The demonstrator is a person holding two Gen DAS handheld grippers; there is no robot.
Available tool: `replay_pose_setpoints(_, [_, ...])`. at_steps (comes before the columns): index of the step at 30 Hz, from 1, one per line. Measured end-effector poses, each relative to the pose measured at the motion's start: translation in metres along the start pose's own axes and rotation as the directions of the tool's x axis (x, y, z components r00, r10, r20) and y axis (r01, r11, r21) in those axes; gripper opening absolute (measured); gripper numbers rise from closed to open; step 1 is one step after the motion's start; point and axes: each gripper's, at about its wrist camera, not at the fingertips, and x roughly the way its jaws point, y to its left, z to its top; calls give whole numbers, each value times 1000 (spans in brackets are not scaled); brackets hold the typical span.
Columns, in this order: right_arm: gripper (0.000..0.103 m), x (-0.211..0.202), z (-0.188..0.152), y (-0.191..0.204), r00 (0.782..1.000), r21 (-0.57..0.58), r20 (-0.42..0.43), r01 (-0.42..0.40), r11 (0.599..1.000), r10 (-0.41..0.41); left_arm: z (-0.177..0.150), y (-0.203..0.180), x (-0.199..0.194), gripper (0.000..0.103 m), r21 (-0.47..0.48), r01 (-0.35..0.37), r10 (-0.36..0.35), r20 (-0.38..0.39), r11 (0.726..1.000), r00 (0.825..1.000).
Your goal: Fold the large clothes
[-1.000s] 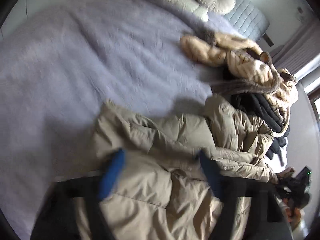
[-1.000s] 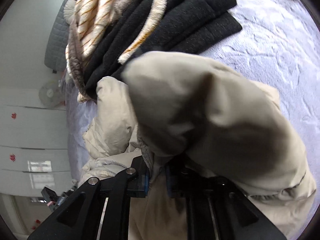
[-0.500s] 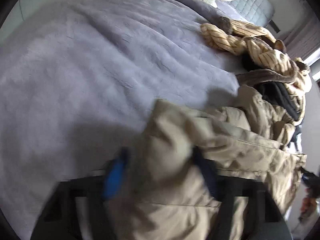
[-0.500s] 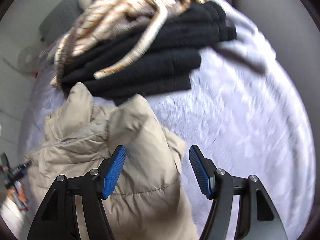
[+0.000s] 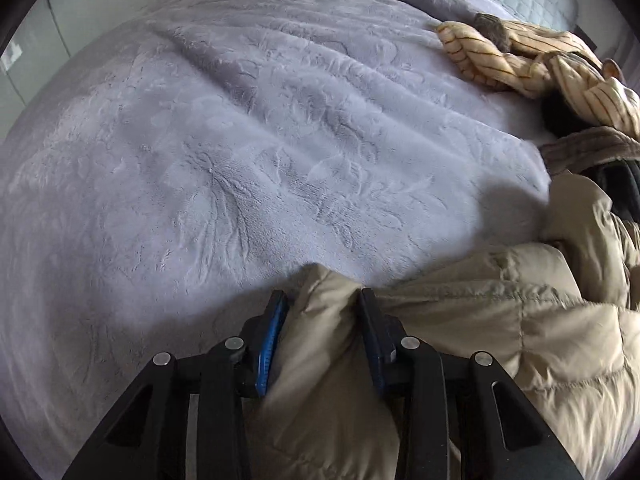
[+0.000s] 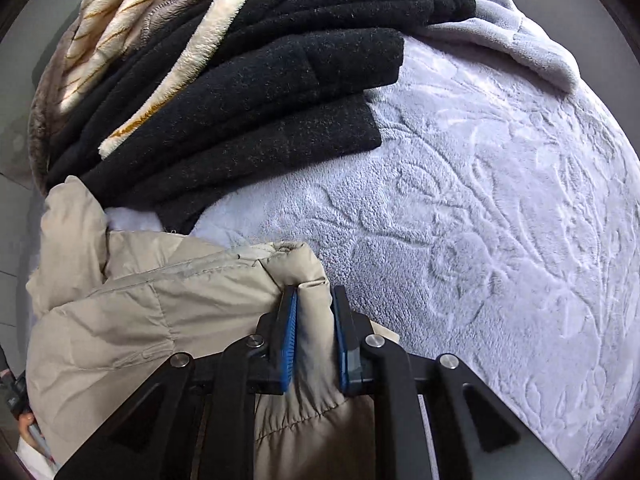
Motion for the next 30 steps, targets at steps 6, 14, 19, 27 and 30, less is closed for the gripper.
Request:
replay_pose_setpoints(6, [41,-22,11,-5,997,12,36,72,997,-72,11,23,-25,49,-95,-42,46,42,995,998])
replay_pose_setpoints(14, [45,-79,8,4,984,-22,126,128,992,-124,11,45,-76,49,-68,-57,62,71,996,996])
replay_pose_setpoints(19, [50,-120,-18,10,984,-33,158,87,996,-81,-24,38,-108,49,4,-31,31,51,1000,998])
replay_pose_setpoints(27, [59,-145,-93,18,995,-31,99,0,1000,3,-97,17,-143,49,51,36,-36,-8,998,999])
replay_pose_setpoints(30, [66,-150,-116,19,997,-24,71,-33,999,35,-115,13,-150,49,61,49,-47,-32,997,998])
